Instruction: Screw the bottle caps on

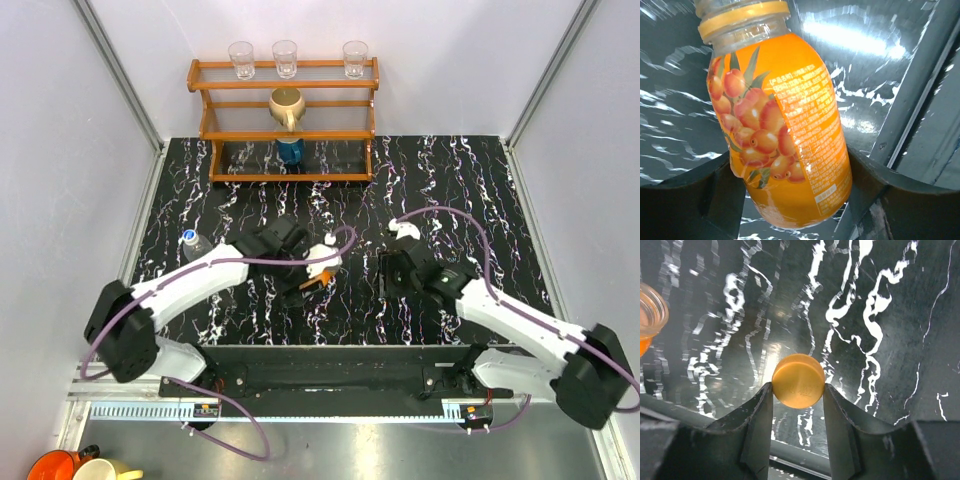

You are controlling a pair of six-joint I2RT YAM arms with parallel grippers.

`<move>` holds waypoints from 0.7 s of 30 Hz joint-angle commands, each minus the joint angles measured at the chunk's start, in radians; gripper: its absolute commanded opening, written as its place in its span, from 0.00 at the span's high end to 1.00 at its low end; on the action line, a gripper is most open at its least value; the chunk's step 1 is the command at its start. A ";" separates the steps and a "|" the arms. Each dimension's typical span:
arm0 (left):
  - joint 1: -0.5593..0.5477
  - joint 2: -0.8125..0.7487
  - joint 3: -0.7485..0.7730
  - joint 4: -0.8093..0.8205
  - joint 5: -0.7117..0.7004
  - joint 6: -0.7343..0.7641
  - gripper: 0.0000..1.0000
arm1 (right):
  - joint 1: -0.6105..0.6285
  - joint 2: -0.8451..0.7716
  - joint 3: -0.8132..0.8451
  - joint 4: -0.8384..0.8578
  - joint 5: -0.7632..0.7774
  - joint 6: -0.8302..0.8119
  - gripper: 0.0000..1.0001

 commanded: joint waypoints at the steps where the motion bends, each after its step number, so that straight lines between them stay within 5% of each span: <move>1: 0.002 -0.150 0.244 -0.164 0.092 0.085 0.51 | -0.003 -0.168 0.124 -0.061 -0.034 -0.038 0.57; 10: -0.004 -0.305 0.536 -0.585 0.306 0.335 0.54 | -0.003 -0.372 0.424 -0.101 -0.434 -0.204 0.57; 21: -0.046 -0.391 0.542 -0.634 0.523 0.393 0.60 | -0.003 -0.188 0.757 -0.295 -0.870 -0.288 0.59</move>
